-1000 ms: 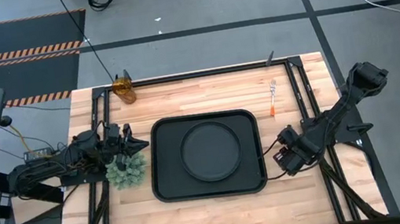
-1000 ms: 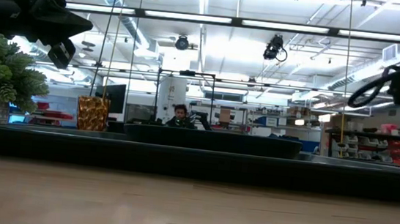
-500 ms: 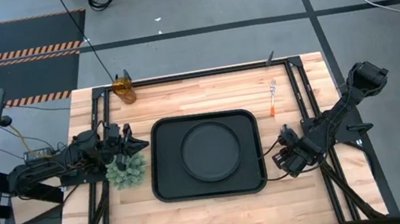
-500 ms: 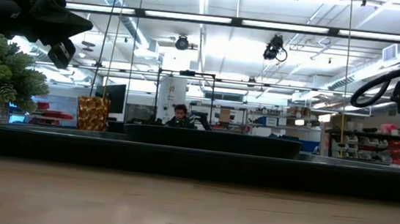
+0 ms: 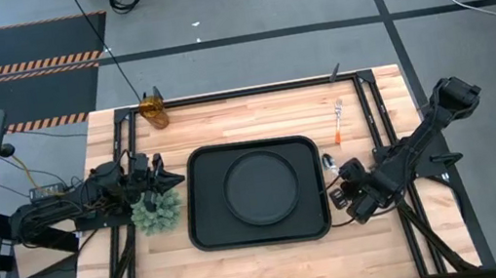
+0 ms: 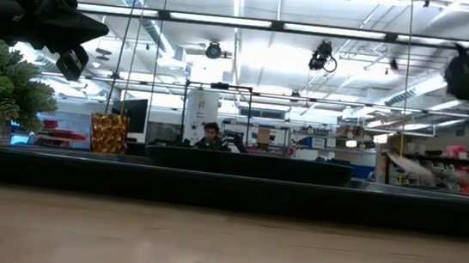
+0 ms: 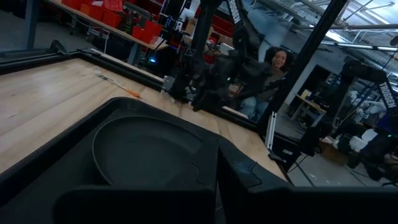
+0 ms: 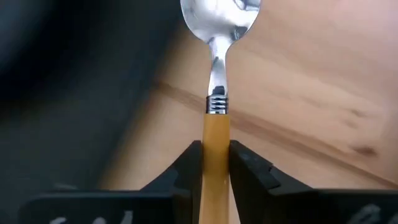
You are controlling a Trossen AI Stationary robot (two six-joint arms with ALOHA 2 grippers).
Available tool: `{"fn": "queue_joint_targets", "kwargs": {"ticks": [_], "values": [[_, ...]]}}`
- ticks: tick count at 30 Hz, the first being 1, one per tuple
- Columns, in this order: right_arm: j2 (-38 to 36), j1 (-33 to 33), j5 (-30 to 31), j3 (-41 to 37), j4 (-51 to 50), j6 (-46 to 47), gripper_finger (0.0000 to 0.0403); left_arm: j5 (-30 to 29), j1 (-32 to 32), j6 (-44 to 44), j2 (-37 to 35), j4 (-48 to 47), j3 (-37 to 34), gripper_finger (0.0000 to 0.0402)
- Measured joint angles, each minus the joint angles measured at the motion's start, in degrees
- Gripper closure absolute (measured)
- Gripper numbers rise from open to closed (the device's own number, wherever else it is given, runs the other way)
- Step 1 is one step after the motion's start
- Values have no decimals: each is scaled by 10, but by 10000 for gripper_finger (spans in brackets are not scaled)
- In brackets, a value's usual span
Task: Pick and place plate/cup/fork/spoon on tray
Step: Put the yellow spoon on the black serving tray to the right of the black plate
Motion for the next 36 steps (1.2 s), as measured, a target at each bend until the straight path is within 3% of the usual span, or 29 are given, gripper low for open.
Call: {"fn": "queue_joint_targets", "kwargs": {"ticks": [6,10,15,23,36], "values": [[0,0,152,68,0,-2,328,0,0,0,0,0,0,390],[6,-2,207,69,92,-18,328,0,0,0,0,0,0,390],[59,-18,190,49,182,-22,328,0,0,0,0,0,0,390],[144,-51,144,41,207,29,326,0,0,0,0,0,0,390],[161,-93,121,41,255,-21,316,0,0,0,0,0,0,390]]}}
